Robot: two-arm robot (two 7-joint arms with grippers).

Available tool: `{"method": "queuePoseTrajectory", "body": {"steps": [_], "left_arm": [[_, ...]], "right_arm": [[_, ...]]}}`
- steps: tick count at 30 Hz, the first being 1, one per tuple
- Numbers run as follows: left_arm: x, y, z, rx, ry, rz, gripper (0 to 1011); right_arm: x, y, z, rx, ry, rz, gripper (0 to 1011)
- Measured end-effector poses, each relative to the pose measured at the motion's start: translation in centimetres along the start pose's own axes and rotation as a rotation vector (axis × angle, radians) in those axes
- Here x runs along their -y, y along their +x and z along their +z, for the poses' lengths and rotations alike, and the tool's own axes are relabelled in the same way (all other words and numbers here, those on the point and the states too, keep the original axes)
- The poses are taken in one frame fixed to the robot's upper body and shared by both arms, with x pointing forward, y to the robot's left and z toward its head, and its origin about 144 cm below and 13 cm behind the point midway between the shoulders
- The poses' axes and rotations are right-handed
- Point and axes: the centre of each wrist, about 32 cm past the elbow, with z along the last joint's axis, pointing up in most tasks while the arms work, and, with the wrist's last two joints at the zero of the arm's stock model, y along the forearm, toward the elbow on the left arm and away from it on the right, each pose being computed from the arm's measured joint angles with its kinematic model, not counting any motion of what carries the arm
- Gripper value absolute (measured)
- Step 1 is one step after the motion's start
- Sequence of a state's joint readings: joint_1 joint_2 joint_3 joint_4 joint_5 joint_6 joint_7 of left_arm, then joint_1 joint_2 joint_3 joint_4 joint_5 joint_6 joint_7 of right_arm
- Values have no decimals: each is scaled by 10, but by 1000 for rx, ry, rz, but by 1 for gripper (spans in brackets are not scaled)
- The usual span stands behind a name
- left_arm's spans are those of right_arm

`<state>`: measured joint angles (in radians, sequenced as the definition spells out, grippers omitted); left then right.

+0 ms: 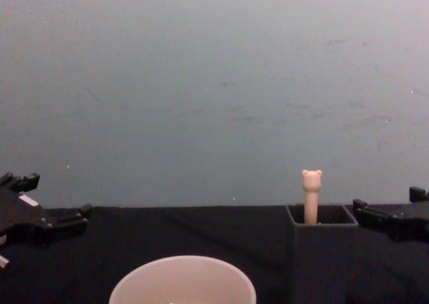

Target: Pick up the stirring spoon with one hand, stir inside the cup, then place it back in its original position.

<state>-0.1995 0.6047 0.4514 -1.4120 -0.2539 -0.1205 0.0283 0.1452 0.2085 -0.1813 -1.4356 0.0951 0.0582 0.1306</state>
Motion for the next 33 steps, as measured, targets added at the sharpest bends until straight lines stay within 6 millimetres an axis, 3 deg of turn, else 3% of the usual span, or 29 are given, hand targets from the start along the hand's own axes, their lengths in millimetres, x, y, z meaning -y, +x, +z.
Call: {"method": "queuePoseTrajectory", "body": {"steps": [33], "left_arm": [[0, 0, 0, 0, 0, 0, 1001]], "right_arm": [[1, 0, 1, -1, 11, 2, 1000]]}}
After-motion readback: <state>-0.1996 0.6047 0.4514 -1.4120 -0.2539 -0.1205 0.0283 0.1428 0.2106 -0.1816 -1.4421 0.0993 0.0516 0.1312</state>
